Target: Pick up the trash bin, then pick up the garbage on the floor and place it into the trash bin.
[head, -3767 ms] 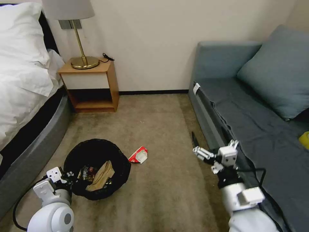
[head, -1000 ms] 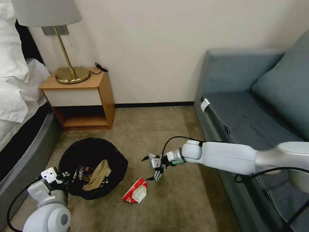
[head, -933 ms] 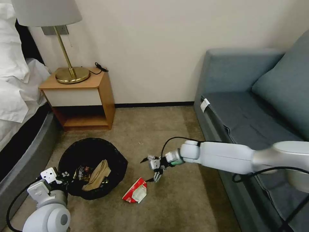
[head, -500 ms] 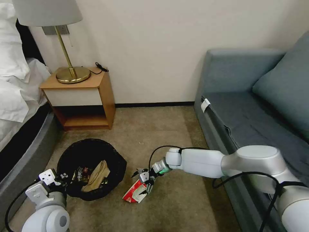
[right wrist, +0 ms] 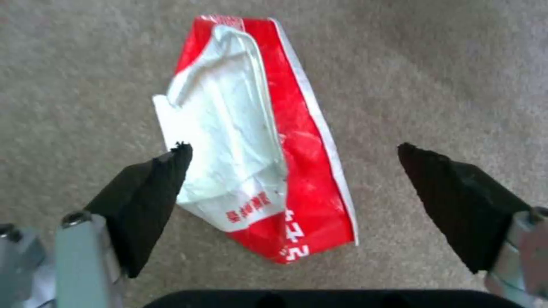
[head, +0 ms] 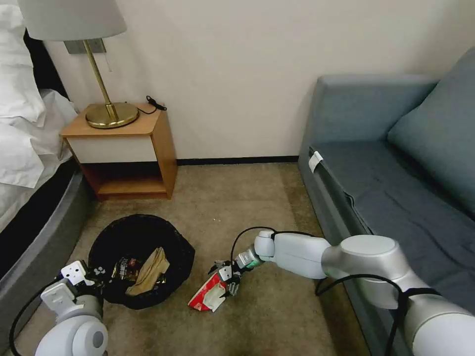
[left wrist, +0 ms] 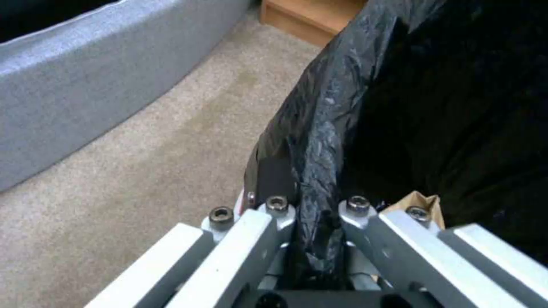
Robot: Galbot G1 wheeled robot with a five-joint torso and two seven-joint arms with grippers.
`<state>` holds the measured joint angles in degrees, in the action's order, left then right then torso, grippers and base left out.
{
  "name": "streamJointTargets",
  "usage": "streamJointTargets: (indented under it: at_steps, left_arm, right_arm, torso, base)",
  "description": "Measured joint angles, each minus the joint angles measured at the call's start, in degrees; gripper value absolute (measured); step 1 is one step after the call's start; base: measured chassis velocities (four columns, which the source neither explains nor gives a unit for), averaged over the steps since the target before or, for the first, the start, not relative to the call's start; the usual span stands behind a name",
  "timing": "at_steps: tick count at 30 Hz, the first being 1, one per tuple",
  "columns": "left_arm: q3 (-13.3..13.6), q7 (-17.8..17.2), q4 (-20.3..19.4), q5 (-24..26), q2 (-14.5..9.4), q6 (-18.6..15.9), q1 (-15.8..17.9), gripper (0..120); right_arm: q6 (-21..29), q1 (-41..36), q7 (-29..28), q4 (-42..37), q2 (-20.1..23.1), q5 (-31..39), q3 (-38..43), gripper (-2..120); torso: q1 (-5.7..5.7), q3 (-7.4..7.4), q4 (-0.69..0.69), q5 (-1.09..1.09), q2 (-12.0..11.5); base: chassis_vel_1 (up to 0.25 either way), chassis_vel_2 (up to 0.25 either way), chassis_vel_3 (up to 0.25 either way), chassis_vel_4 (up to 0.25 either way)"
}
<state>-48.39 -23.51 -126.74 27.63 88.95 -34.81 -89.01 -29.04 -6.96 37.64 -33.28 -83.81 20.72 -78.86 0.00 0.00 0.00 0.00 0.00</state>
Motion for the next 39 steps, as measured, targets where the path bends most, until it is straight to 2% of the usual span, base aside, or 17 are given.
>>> streamJointTargets:
  at_steps: [6,19,24,25,27,28,31,33,35,39]
  left_arm:
    - [0.0,0.0,0.3,0.0,-0.1,0.1,0.1,3]
    - [0.1,0.0,0.4,0.1,-0.2,0.2,0.0,3]
    - [0.1,0.0,0.5,0.0,-0.2,0.3,-0.1,3]
    - [0.1,0.0,0.5,0.0,-0.2,0.3,-0.1,3]
    - [0.1,0.0,0.5,0.0,-0.2,0.3,-0.1,3]
    - [0.1,0.0,0.5,0.0,-0.2,0.3,-0.1,3]
    - [0.3,0.0,0.7,0.0,-0.1,0.4,-0.1,3]
    - [0.3,0.0,0.7,0.0,-0.1,0.4,-0.1,3]
    - [0.4,0.0,0.8,-0.1,-0.1,0.4,-0.1,3]
    - [0.5,0.0,0.9,-0.2,0.0,0.5,-0.1,3]
  right_arm:
    - [-0.8,-0.8,0.1,2.0,-1.2,-1.5,0.7,88]
    - [-2.6,-2.8,0.1,5.5,-3.5,-5.8,2.1,89]
    - [-3.6,-3.7,0.5,6.7,-4.1,-7.1,2.8,71]
    - [-3.6,-3.7,0.5,6.7,-4.1,-7.1,2.8,71]
    - [-4.2,-4.1,0.7,7.3,-4.1,-8.0,3.4,61]
    - [-4.2,-4.1,0.7,7.3,-4.1,-8.0,3.4,61]
    - [-5.2,-4.6,0.9,8.1,-4.0,-9.0,4.1,46]
    - [-5.4,-4.6,0.9,8.1,-3.9,-9.2,4.4,42]
    - [-5.6,-4.7,0.9,8.2,-3.6,-9.4,4.6,32]
    - [-6.2,-4.9,0.9,8.4,-3.5,-9.7,5.0,27]
  torso:
    - [0.00,0.00,0.00,0.00,0.0]
    - [0.00,0.00,0.00,0.00,0.0]
    - [0.00,0.00,0.00,0.00,0.0]
    - [0.00,0.00,0.00,0.00,0.0]
    - [0.00,0.00,0.00,0.00,0.0]
    - [0.00,0.00,0.00,0.00,0.0]
    - [0.00,0.00,0.00,0.00,0.0]
    - [0.00,0.00,0.00,0.00,0.0]
    - [0.00,0.00,0.00,0.00,0.0]
    - [0.00,0.00,-0.01,0.00,0.0]
  base:
    - [0.000,0.000,0.000,0.000]
    - [0.000,0.000,0.000,0.000]
    - [0.000,0.000,0.000,0.000]
    - [0.000,0.000,0.000,0.000]
    - [0.000,0.000,0.000,0.000]
    - [0.000,0.000,0.000,0.000]
    - [0.000,0.000,0.000,0.000]
    - [0.000,0.000,0.000,0.000]
    - [0.000,0.000,0.000,0.000]
    - [0.000,0.000,0.000,0.000]
